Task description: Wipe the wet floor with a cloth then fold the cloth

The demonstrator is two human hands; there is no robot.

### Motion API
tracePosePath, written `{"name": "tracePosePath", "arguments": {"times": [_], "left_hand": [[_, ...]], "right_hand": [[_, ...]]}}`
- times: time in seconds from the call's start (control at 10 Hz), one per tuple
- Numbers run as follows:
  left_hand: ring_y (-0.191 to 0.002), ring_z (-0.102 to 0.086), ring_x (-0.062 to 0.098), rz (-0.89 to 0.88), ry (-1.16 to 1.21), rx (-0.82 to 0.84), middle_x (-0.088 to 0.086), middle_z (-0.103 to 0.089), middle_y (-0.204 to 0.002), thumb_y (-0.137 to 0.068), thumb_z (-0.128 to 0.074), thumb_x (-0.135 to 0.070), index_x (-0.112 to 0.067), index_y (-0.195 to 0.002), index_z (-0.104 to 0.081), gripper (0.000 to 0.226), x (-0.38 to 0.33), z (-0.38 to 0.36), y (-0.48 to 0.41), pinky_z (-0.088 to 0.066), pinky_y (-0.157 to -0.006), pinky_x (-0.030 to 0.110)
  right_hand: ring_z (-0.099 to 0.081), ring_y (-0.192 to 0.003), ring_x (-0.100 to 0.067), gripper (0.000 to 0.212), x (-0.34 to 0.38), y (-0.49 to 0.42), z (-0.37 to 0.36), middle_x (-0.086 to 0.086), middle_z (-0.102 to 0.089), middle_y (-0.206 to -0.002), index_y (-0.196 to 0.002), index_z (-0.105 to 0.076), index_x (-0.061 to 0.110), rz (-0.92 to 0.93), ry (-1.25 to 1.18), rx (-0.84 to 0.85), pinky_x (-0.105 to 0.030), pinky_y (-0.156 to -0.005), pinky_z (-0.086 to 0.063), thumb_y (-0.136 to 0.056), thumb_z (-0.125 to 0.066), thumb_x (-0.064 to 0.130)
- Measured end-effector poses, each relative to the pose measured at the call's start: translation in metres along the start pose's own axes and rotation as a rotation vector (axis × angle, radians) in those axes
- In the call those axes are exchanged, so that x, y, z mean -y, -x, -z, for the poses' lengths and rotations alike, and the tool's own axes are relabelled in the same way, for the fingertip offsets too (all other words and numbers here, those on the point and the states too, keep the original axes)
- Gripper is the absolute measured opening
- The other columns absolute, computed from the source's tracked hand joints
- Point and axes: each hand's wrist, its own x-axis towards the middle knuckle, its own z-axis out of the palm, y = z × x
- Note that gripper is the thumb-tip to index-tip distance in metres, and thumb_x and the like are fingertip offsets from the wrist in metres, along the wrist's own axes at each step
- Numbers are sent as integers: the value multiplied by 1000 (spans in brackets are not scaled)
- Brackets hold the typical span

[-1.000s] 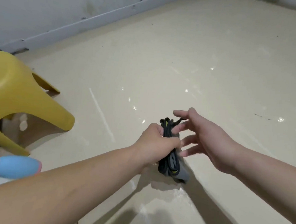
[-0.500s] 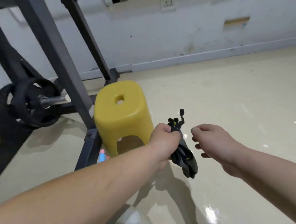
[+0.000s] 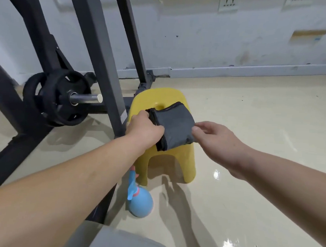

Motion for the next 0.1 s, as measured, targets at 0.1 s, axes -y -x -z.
{"name": "tracePosePath", "arguments": {"times": [0.1], "left_hand": [[-132, -40, 30, -166, -25, -162, 3, -45, -138, -88, -62, -24, -24, -139, -48, 53, -9, -6, 12, -44, -106, 44]], "right_hand": [[-61, -89, -14, 24, -14, 10, 7, 3, -68, -104, -111, -70, 22, -51, -20, -45, -29, -76, -51, -102, -50, 33]]}}
